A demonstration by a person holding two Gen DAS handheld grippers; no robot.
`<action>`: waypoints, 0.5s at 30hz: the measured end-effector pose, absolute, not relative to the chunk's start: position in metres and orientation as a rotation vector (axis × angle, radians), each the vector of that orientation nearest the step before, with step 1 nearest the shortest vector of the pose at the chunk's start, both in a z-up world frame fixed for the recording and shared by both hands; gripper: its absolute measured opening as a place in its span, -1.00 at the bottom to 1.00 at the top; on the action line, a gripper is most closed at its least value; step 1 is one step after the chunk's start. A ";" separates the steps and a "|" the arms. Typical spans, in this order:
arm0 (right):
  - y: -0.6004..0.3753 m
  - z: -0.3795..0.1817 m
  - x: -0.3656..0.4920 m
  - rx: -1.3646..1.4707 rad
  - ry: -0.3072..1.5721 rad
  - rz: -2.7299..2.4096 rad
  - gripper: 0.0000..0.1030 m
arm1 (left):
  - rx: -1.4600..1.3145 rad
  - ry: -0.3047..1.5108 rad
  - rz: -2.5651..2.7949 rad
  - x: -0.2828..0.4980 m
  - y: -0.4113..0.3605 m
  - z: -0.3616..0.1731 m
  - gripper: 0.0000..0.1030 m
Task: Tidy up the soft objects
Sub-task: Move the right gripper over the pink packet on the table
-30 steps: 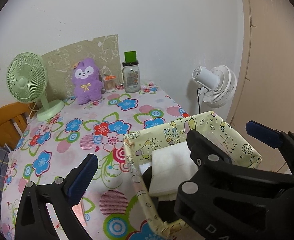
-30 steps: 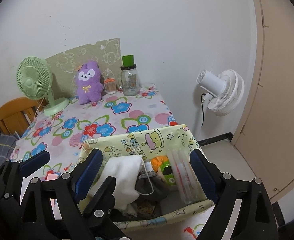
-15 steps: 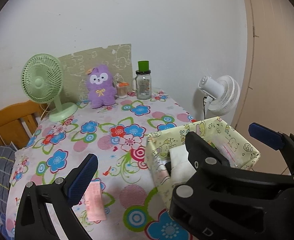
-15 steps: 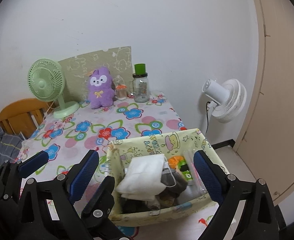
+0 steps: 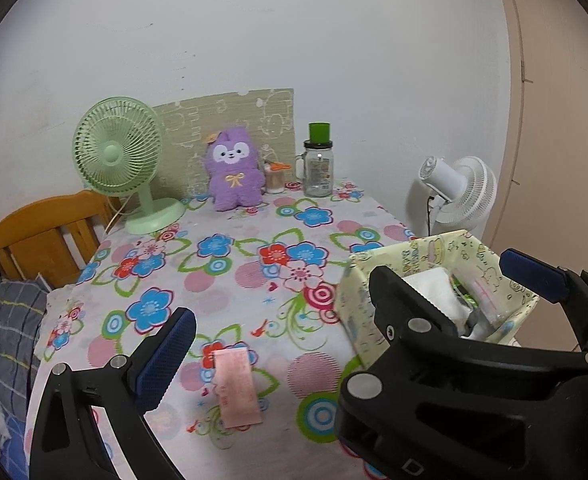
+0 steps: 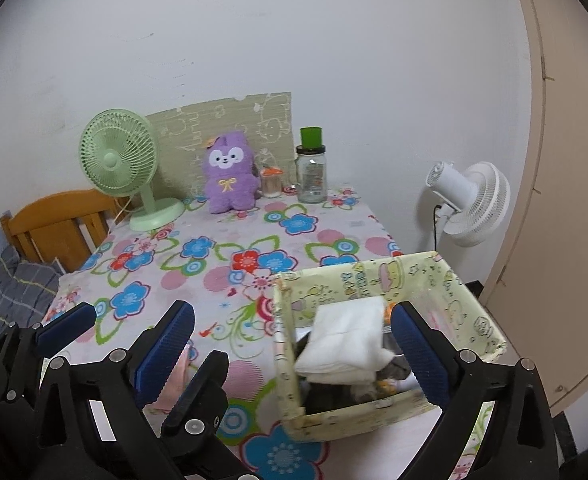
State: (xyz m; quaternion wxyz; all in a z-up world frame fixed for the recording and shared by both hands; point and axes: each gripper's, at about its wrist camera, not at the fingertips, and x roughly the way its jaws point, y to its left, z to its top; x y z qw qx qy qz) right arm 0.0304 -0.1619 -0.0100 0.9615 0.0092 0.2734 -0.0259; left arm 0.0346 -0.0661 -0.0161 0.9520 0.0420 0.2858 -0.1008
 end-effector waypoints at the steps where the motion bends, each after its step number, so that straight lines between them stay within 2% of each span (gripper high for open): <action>1: -0.159 -0.010 0.030 0.018 0.554 -0.050 0.95 | 0.085 0.581 -0.200 0.034 -0.062 -0.016 1.00; 15: -0.120 -0.023 0.037 0.012 0.569 -0.004 0.95 | 0.080 0.595 -0.155 0.038 -0.025 -0.028 1.00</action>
